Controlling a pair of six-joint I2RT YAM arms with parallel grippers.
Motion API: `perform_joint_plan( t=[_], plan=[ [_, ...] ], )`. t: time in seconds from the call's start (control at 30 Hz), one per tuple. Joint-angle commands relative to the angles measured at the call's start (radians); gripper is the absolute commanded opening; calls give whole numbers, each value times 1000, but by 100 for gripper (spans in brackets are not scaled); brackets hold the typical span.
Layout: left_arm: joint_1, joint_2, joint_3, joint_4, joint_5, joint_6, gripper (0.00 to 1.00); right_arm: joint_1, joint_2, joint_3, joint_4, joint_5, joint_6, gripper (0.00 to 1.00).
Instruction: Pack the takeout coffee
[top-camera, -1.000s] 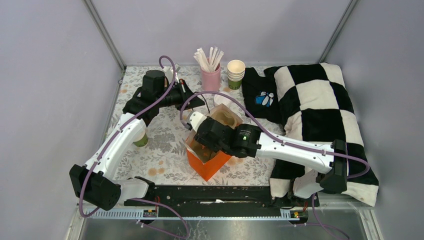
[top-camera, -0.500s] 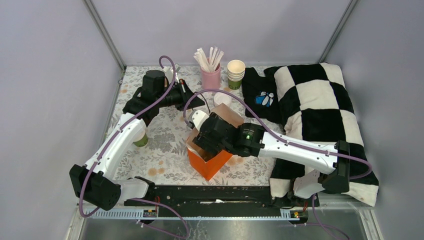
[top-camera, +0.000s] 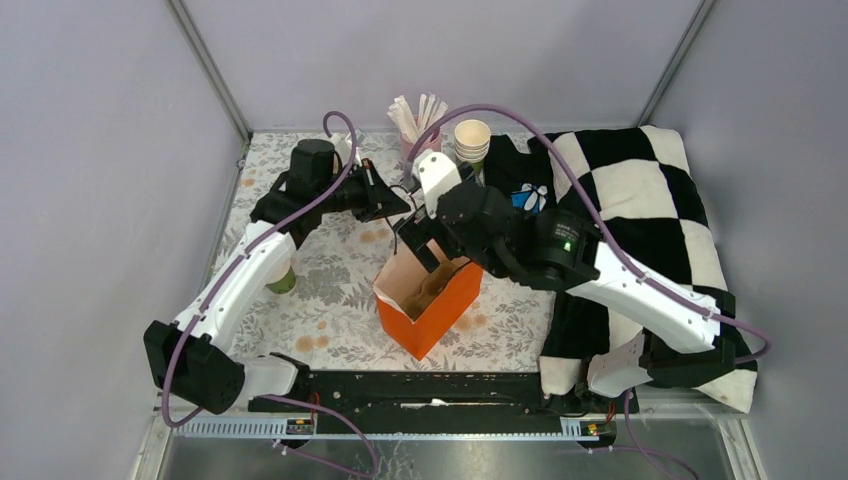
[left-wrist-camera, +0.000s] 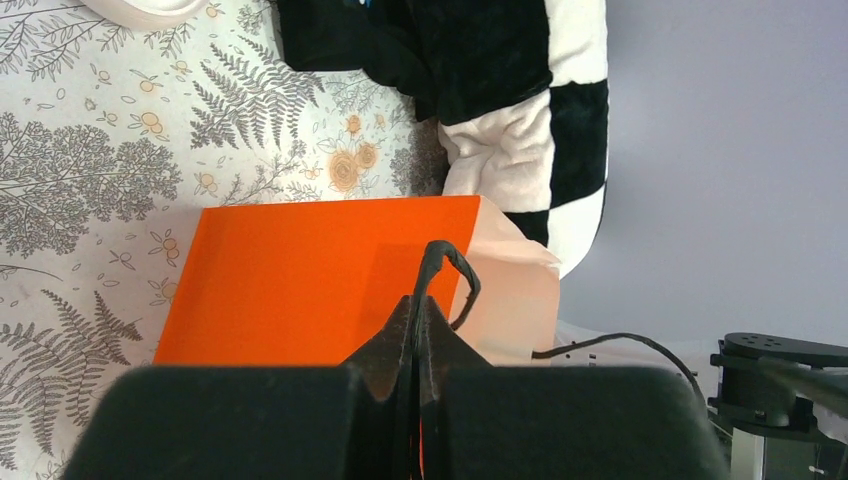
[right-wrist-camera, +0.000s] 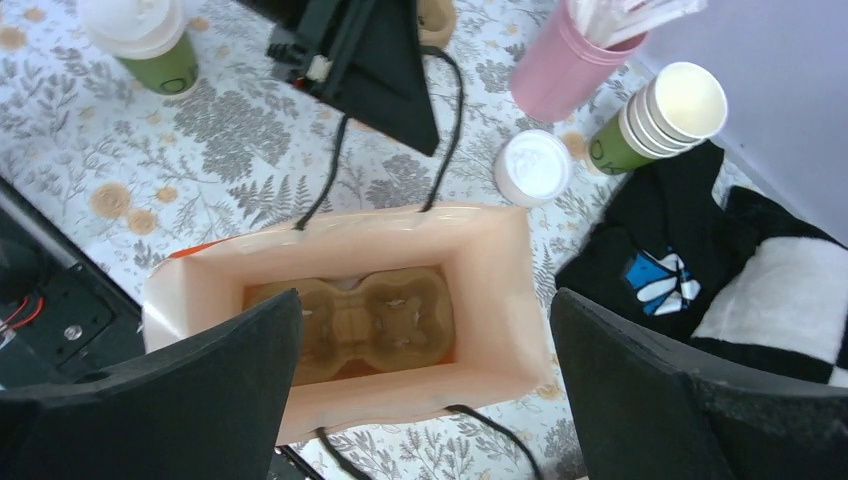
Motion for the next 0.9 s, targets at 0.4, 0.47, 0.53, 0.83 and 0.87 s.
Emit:
perform_joint_plan(
  t=[0.4,0.47,0.53,0.83,0.87],
  plan=[
    [4,62,195,-137,-73,109,29,-387,26,72,-261,-361,100,98],
    [4,55,216,-162,-96,129,42,-391,29,24,-243,-411,99,96],
    [4,47,242,-199,-130,151,52,-395,33,-29,-214,-431,103,91],
    [4,-37,315,-384,-366,215,83,-417,81,-164,-91,-326,85,69],
    [5,-48,311,-406,-406,212,83,-418,83,-173,-85,-303,82,65]
  ],
)
